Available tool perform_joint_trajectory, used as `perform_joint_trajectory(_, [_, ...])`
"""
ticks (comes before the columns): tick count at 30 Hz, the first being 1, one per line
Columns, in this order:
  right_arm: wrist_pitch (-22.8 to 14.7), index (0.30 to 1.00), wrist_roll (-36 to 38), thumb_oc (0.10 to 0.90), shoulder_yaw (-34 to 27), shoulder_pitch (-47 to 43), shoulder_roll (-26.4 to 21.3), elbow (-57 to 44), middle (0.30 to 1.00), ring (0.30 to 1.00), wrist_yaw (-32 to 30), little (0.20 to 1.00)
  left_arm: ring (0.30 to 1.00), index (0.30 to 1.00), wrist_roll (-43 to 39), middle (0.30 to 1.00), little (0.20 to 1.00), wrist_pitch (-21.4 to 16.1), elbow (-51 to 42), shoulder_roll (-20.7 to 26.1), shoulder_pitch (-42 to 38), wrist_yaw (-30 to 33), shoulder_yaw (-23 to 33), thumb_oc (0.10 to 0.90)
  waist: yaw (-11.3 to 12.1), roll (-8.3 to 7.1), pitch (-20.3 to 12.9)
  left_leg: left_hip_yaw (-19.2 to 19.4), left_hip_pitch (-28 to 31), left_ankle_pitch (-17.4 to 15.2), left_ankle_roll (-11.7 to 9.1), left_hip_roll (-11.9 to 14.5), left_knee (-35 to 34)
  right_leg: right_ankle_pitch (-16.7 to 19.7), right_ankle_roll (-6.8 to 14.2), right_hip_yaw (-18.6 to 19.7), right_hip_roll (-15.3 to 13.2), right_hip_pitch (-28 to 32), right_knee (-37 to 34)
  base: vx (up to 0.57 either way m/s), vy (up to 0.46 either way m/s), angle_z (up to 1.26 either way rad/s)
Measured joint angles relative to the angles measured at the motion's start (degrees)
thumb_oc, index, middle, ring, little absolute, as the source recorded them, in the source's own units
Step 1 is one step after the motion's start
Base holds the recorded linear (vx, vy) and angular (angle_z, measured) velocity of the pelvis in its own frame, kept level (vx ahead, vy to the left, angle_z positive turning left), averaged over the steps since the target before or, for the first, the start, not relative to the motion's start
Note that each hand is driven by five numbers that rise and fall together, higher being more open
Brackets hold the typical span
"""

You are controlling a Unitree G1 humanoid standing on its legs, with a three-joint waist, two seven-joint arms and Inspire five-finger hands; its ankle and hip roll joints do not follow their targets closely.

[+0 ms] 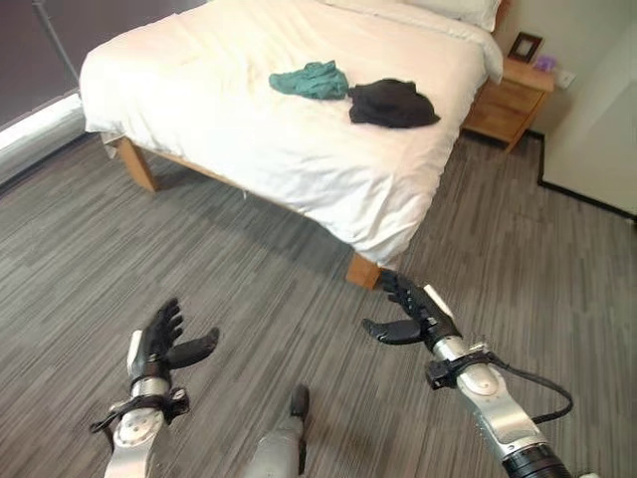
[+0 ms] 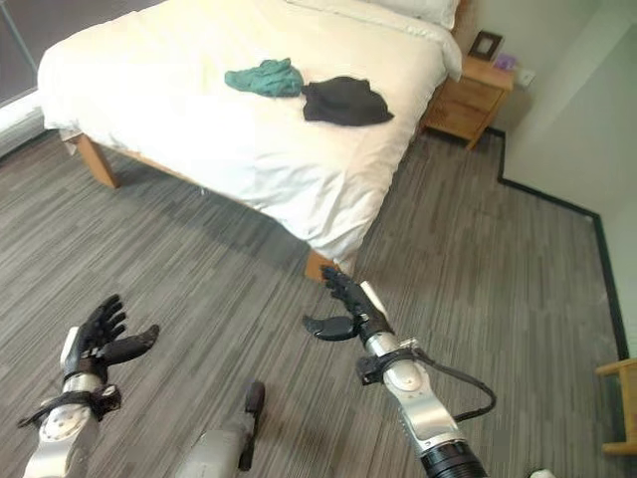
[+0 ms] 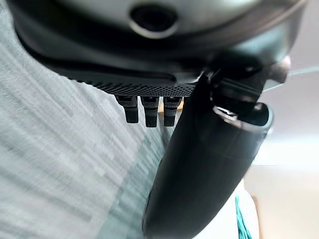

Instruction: Pick up bed clothes into laundry basket.

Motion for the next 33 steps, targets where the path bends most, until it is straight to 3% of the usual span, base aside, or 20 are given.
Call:
perform_joint_trajectory(1, [0.1, 0.900, -0.1, 0.800, 0.2, 0.7, 2.0, 0.0, 0.900, 0.900, 0.2, 0.900, 0.900, 0.900, -0.1, 0.900, 0.900, 0.0, -0.8, 1.0, -0.2, -0.3, -0.2, 0.800, -1.1, -0.61, -0.2, 0.1, 3.8, -2.8, 3.4, -2.1, 0.0, 6.9, 2.2, -0.5, -2.9, -3.7, 9.6, 0.81, 0.457, 0.17])
perform_joint_trajectory(2, [0.0, 0.900, -0.1, 0.800, 0.1, 0.2, 3.0, -0.1, 0.900, 0.900, 0.4, 0.900, 0.900, 0.900, -0.1, 0.900, 0.900, -0.4, -1.7, 1.3, -0.3, -0.2, -0.3, 0.800, -0.9, -1.24, -0.4, 0.5, 5.8, -2.0, 2.2, -2.7, 0.1, 11.6, 3.5, -1.1, -4.9, -6.4, 16.7, 0.36, 0.164, 0.23])
perform_joint_trajectory(3, [-0.3, 0.900, -0.2, 0.800, 0.8, -0.4, 3.1, -0.3, 0.900, 0.900, 0.7, 0.900, 0.900, 0.900, -0.1, 0.900, 0.900, -1.0, -1.8, 1.6, -1.1, -0.6, -0.6, 0.800, -1.9, -0.39, -0.7, -2.0, 7.7, -5.5, 4.7, -3.8, 0.0, 10.4, 3.5, -1.7, -6.0, -11.2, 20.7, 0.80, 0.216, 0.30])
perform_joint_trajectory(5, [-0.5, 0.900, -0.2, 0.800, 1.2, -2.2, 2.8, -1.1, 0.900, 0.900, 1.1, 0.900, 0.900, 0.900, 0.0, 0.900, 0.900, -1.3, -2.1, 2.7, -3.6, -1.0, -1.6, 0.800, -5.3, 2.15, 0.8, -5.9, 10.5, -6.6, 2.2, -4.0, -1.0, 6.7, 2.6, -4.7, -6.2, -16.9, 19.5, 0.77, 0.004, 0.72])
perform_joint_trajectory(8, [-0.5, 0.900, -0.2, 0.800, 1.0, -2.1, 0.5, -2.4, 0.900, 0.900, 2.7, 0.900, 0.900, 0.900, -0.1, 0.900, 0.900, -1.6, -4.4, 2.8, -5.0, -1.0, -2.5, 0.800, -7.3, 3.72, 1.6, -10.0, 15.3, -5.5, 0.3, -4.8, -4.2, 4.1, 1.3, -8.5, -5.3, -20.1, 0.7, 0.49, -0.121, 0.72])
perform_joint_trajectory(10, [-0.4, 0.900, -0.6, 0.800, 1.2, -1.3, -2.6, -2.3, 0.900, 0.900, 3.0, 0.900, 0.900, 0.900, 0.0, 0.900, 0.900, -1.7, -4.3, 2.6, -6.3, -1.0, -3.3, 0.800, -8.7, 3.52, 1.2, -12.4, 18.0, -8.8, -2.9, -5.9, -5.8, 5.0, 0.5, -8.3, -3.0, -21.0, -14.9, 0.59, -0.164, 0.70])
perform_joint_trajectory(11, [-0.3, 0.900, -0.8, 0.800, 1.2, -1.2, -3.6, -2.2, 0.900, 0.900, 3.1, 0.900, 0.900, 0.900, 0.0, 0.900, 0.900, -1.8, -4.0, 2.6, -6.9, -1.0, -3.3, 0.800, -9.1, 3.11, 0.9, -12.1, 18.8, -9.9, -3.2, -5.9, -5.9, 5.9, 0.1, -8.2, -2.0, -20.0, -23.7, 0.45, -0.156, 0.66])
perform_joint_trajectory(12, [0.1, 0.900, -1.4, 0.800, 0.6, -1.8, -5.1, -2.2, 0.900, 0.900, 3.0, 0.900, 0.900, 0.900, 0.3, 0.900, 0.900, -1.8, -3.5, 3.2, -7.8, -0.5, -3.4, 0.800, -9.3, 2.10, 0.8, -11.8, 21.5, -9.9, -0.6, -6.9, -5.9, 11.1, -2.0, -9.1, -0.2, -20.2, -32.2, 0.43, -0.177, 0.68])
perform_joint_trajectory(13, [0.1, 0.900, -1.4, 0.800, -0.1, -1.9, -5.2, -2.0, 0.900, 0.900, 2.9, 0.900, 0.900, 0.900, 1.2, 0.900, 0.900, -1.8, -3.5, 3.2, -7.6, -0.3, -3.6, 0.800, -9.4, 1.99, 0.7, -12.5, 23.7, -11.2, -1.2, -7.2, -5.7, 12.7, -4.5, -10.4, 0.8, -20.0, -30.1, 0.52, -0.242, 0.59])
perform_joint_trajectory(14, [0.2, 0.900, -1.4, 0.800, -0.5, -1.9, -5.1, -1.1, 0.900, 0.900, 2.4, 0.900, 0.900, 0.900, 1.2, 0.900, 0.900, -1.8, -3.4, 3.0, -7.2, -0.4, -4.0, 0.800, -8.9, 1.67, 0.5, -12.9, 25.1, -13.4, -2.8, -7.5, -2.5, 13.9, -7.7, -10.8, 1.9, -18.6, -26.8, 0.33, -0.214, 0.39])
perform_joint_trajectory(15, [0.2, 0.900, -1.5, 0.800, -0.5, -2.0, -4.9, 0.5, 0.900, 0.900, 2.2, 0.900, 0.900, 0.900, 1.1, 0.900, 0.900, -1.8, -3.4, 3.1, -6.5, -0.6, -4.5, 0.800, -7.8, -0.50, -0.7, -11.7, 24.0, -14.6, -4.1, -9.5, 3.9, 17.6, -11.5, -10.2, 2.8, -15.2, -28.7, 0.26, -0.227, 0.17])
perform_joint_trajectory(16, [0.4, 0.900, -1.5, 0.800, -1.0, -2.2, -5.8, 0.9, 0.900, 0.900, 1.9, 0.900, 0.900, 0.900, 1.1, 0.900, 0.900, -1.8, -3.1, 1.5, -6.4, -0.5, -4.5, 0.800, -6.6, -1.02, -1.3, -9.8, 20.2, -16.2, -6.3, -10.4, 15.2, 17.6, -14.0, -11.1, 2.5, -11.8, -32.9, 0.24, -0.219, 0.10])
perform_joint_trajectory(18, [0.4, 0.900, -1.4, 0.800, -2.6, -5.0, -7.2, 0.3, 0.900, 0.900, 0.4, 0.900, 0.900, 0.900, 1.0, 0.900, 0.900, -1.9, -3.8, 1.6, -6.6, -0.6, -5.4, 0.800, -5.4, -0.44, -1.1, -9.1, 7.6, -17.5, -6.0, -7.7, 38.1, 16.3, -15.3, -8.8, 3.4, -7.6, -37.3, 0.26, -0.138, 0.00])
perform_joint_trajectory(20, [0.5, 0.900, -1.4, 0.800, -4.1, -8.9, -7.3, -0.2, 0.900, 0.900, -0.8, 0.900, 0.900, 0.900, 1.0, 0.900, 0.900, -2.0, -3.8, 2.6, -6.6, -0.7, -5.2, 0.800, -3.8, -0.55, -0.5, -9.5, 1.9, -17.8, -6.2, -3.0, 43.1, 15.3, -15.2, -5.7, 4.6, -5.2, -39.5, 0.31, 0.010, -0.48])
perform_joint_trajectory(22, [0.4, 0.900, -1.5, 0.800, -6.4, -10.6, -7.8, -2.2, 0.900, 0.900, -1.8, 0.900, 0.900, 0.900, 1.0, 0.900, 0.900, -1.9, -3.6, 2.7, -6.5, -0.8, -5.2, 0.800, -3.5, -0.61, 0.9, -11.4, -1.4, -17.6, -6.8, -0.8, 39.4, 14.0, -14.1, -3.3, 4.0, -2.2, -40.2, 0.33, 0.102, -0.62])
perform_joint_trajectory(25, [-0.7, 0.900, -1.9, 0.800, -10.1, -9.7, -8.7, -5.4, 0.900, 0.900, -2.6, 0.900, 0.900, 0.900, 0.9, 0.900, 0.900, -1.9, -4.0, 3.0, -5.7, -1.0, -5.2, 0.800, -4.2, -0.20, 0.9, -14.3, -0.8, -14.1, -9.8, 2.7, 16.2, 12.5, -10.3, 0.5, 2.0, -0.1, -40.1, 0.36, 0.153, -0.78])
perform_joint_trajectory(27, [-0.6, 0.900, -2.8, 0.800, -11.3, -8.6, -11.3, -6.4, 0.900, 0.900, -2.9, 0.900, 0.900, 0.900, 1.0, 0.900, 0.900, -1.9, -4.0, 2.7, -5.9, -1.2, -5.6, 0.800, -6.3, 3.28, 0.3, -15.4, 1.5, -8.0, -10.4, 5.1, 3.2, 10.3, -5.5, 2.5, 2.8, 1.2, -40.1, 0.39, 0.211, -0.73])
perform_joint_trajectory(28, [-0.4, 0.900, -3.7, 0.800, -12.0, -6.2, -10.8, -6.4, 0.900, 0.900, -3.0, 0.900, 0.900, 0.900, 1.0, 0.900, 0.900, -1.8, -3.8, 3.4, -6.5, -1.1, -5.7, 0.800, -6.6, 2.07, 0.2, -12.6, 3.4, -4.2, -7.9, 4.5, 1.7, 8.9, -4.0, 4.2, 0.9, 0.3, -39.0, 0.38, 0.260, -0.90])
perform_joint_trajectory(31, [1.0, 0.900, -5.4, 0.800, -12.0, 0.3, -10.7, -6.8, 0.900, 0.900, -2.1, 0.900, 0.900, 0.900, 1.0, 0.900, 0.900, -1.3, -3.9, 5.3, -10.9, -1.3, -5.9, 0.800, -7.9, -1.36, 0.0, -8.4, 5.9, -3.9, -4.3, 0.5, -0.2, 9.2, -3.4, 2.0, -1.3, 1.3, -39.2, 0.25, 0.238, -0.59])
perform_joint_trajectory(33, [1.9, 0.900, -6.5, 0.800, -11.9, 1.6, -9.7, -6.7, 0.900, 0.900, -1.4, 0.900, 0.900, 0.900, 1.0, 0.900, 0.900, -1.3, -4.1, 5.8, -13.7, -1.1, -7.0, 0.800, -8.3, -1.09, 0.3, -6.6, 7.4, -5.0, -2.7, -1.3, -0.1, 9.7, -3.2, 0.9, -3.3, 1.7, -38.8, 0.25, 0.324, -0.54])
